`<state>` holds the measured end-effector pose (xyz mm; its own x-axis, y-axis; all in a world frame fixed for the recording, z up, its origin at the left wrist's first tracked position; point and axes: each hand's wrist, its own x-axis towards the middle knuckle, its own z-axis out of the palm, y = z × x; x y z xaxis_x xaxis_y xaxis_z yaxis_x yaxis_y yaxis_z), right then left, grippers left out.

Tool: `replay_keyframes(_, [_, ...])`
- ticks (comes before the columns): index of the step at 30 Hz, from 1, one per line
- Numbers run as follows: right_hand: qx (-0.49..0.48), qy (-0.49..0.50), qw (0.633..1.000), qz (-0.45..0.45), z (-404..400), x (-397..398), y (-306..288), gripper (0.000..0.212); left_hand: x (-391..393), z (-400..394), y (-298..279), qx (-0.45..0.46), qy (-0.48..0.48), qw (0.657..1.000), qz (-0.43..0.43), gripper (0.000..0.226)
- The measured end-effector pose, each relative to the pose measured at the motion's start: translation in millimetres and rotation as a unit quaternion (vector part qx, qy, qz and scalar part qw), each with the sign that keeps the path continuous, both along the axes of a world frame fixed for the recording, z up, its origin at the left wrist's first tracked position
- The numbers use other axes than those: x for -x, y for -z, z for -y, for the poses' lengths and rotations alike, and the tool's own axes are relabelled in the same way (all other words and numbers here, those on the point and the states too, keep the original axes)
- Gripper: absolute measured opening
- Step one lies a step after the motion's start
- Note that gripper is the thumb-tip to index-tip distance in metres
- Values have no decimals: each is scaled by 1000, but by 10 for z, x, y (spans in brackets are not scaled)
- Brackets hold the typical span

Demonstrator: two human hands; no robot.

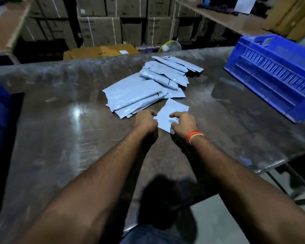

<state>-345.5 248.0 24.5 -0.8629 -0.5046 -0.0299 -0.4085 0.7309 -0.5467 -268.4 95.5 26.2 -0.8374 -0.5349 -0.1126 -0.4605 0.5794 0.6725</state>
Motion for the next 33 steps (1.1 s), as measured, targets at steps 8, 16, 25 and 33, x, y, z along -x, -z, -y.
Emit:
replay_keyframes(8, [-7,49,999,14,91,866,154,46,431,-140,277,16,-33,998,42,29])
replay_keyframes(16, [15,-19,994,102,-5,1360,279,60,550,-561,248,63,-106,991,57,41])
replay_keyframes(25, [260,-32,905,335,-605,1421,-55,16,634,-1146,56,-93,-228,967,-66,8])
replay_keyframes(33, [285,-126,809,499,-828,1091,-413,53,654,-1391,-468,-444,-283,822,-218,57])
